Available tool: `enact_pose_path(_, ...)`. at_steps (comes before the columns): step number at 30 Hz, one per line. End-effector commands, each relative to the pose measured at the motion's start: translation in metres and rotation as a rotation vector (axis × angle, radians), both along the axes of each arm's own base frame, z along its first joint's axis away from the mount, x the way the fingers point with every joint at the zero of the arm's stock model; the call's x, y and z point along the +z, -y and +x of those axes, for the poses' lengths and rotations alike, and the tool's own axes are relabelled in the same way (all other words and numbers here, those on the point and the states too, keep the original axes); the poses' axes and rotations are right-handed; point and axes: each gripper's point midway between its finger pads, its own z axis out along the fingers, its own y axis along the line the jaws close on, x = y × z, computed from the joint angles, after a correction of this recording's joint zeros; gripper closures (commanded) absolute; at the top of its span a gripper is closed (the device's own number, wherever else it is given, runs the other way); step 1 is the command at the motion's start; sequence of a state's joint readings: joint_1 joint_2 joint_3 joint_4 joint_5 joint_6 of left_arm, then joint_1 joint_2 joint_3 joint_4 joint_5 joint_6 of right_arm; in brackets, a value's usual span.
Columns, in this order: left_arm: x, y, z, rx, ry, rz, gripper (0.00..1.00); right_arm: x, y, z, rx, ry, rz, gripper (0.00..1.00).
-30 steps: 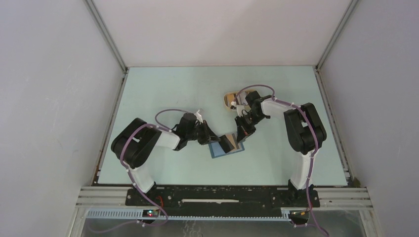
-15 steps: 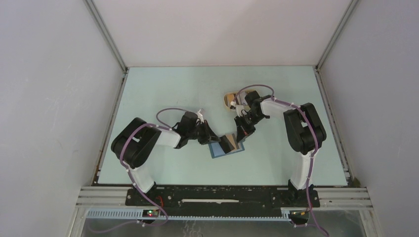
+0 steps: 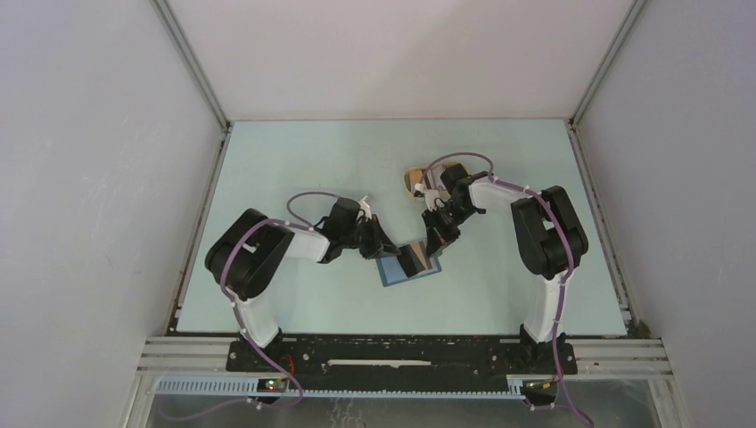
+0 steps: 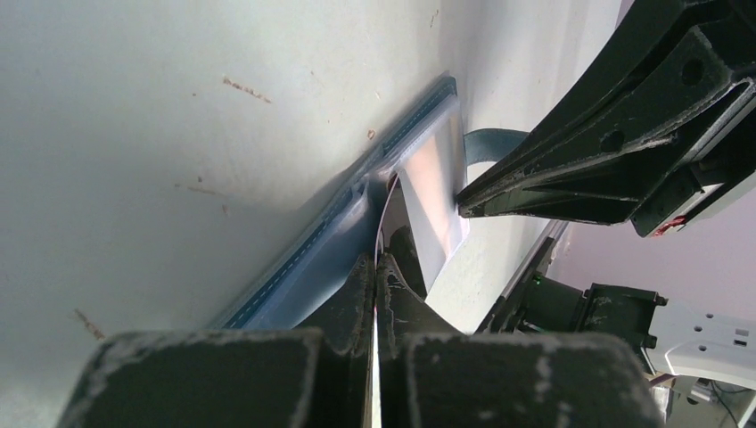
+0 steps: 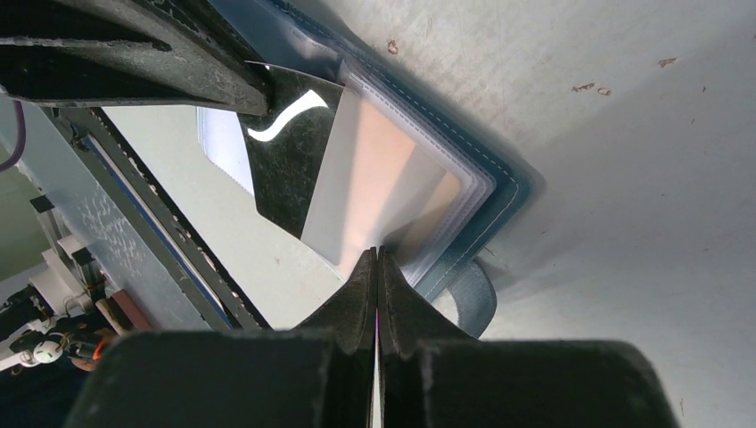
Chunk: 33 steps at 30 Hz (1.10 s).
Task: Put the credit cards into the card holder
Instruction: Insert the credit card into the card holder.
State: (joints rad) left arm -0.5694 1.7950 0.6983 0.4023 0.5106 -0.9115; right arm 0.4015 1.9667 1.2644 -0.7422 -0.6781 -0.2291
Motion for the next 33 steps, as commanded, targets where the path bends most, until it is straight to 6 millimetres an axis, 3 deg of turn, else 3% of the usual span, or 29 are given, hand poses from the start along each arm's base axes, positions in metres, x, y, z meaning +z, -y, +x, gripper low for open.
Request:
enact_pose_path(1,-0.009,0.002,-0.001,-0.038,-0.008,0.038,1.0,0.008,-0.006,0.009,0.003,0.038,0.01,1.0)
enact_pose_path(8,-0.01,0.005,0.006,-0.026,-0.003,0.035,1.0,0.011,-0.008,0.007,0.012,0.042,0.02,1.0)
enact_pose_path(12,-0.004,0.01,0.013,-0.022,0.013,0.013,1.0,0.025,-0.013,0.003,0.048,0.044,0.079,0.98)
enact_pose_path(16,-0.004,0.009,0.012,-0.019,0.015,0.015,0.88,0.045,-0.021,-0.003,0.098,0.07,0.17,0.94)
enact_pose_path(22,-0.009,0.008,0.008,-0.017,0.011,0.008,0.71,0.063,-0.046,-0.027,0.243,0.121,0.256,0.92)
enact_pose_path(26,-0.008,0.006,0.009,0.001,0.018,-0.01,0.64,0.069,-0.068,-0.039,0.314,0.236,0.261,0.96)
enact_pose_path(33,-0.014,-0.001,0.01,0.026,0.001,-0.03,0.61,0.056,-0.094,-0.038,0.276,0.425,0.211,1.0)
